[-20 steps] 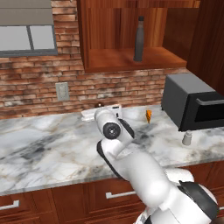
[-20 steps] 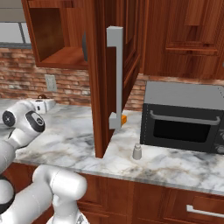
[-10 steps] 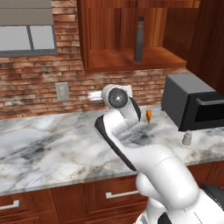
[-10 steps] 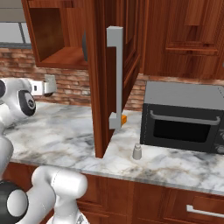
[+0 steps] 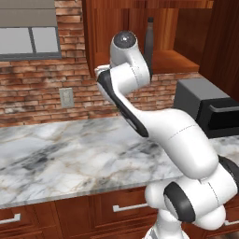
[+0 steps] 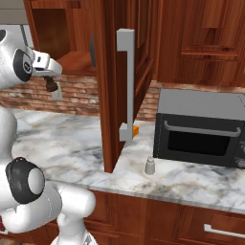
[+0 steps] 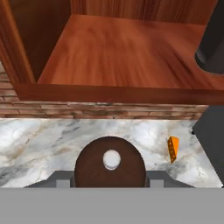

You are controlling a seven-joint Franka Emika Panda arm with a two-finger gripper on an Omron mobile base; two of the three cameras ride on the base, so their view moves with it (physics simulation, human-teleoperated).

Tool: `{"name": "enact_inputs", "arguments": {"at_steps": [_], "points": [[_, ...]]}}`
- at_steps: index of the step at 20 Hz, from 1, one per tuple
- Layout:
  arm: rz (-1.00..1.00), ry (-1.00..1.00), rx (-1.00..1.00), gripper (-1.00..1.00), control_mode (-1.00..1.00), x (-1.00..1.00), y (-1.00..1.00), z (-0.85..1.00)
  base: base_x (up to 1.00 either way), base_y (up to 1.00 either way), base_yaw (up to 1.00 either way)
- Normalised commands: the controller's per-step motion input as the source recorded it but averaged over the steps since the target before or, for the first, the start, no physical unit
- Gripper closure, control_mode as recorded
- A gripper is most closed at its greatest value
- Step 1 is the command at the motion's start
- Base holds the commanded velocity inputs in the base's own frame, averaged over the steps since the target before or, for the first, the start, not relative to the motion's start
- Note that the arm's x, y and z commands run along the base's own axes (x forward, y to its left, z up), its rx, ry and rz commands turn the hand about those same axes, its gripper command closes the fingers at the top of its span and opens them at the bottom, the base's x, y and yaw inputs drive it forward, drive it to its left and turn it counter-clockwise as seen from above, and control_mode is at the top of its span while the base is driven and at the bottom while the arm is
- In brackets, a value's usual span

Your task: There are various items on the counter. Only move the condiments/shakers into the cabinet.

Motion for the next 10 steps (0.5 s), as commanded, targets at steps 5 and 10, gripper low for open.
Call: {"name": "enact_inputs", "arguments": {"at_steps": [5, 10], "points": [[0.00, -0.01, 0.03, 1.00, -1.00, 0.03, -0.13, 0.01, 0.00, 0.00, 0.00], [0.00, -0.05, 0.03, 1.00, -1.00, 0.22, -0.13, 0.17, 0.00, 0.00, 0.00]]}}
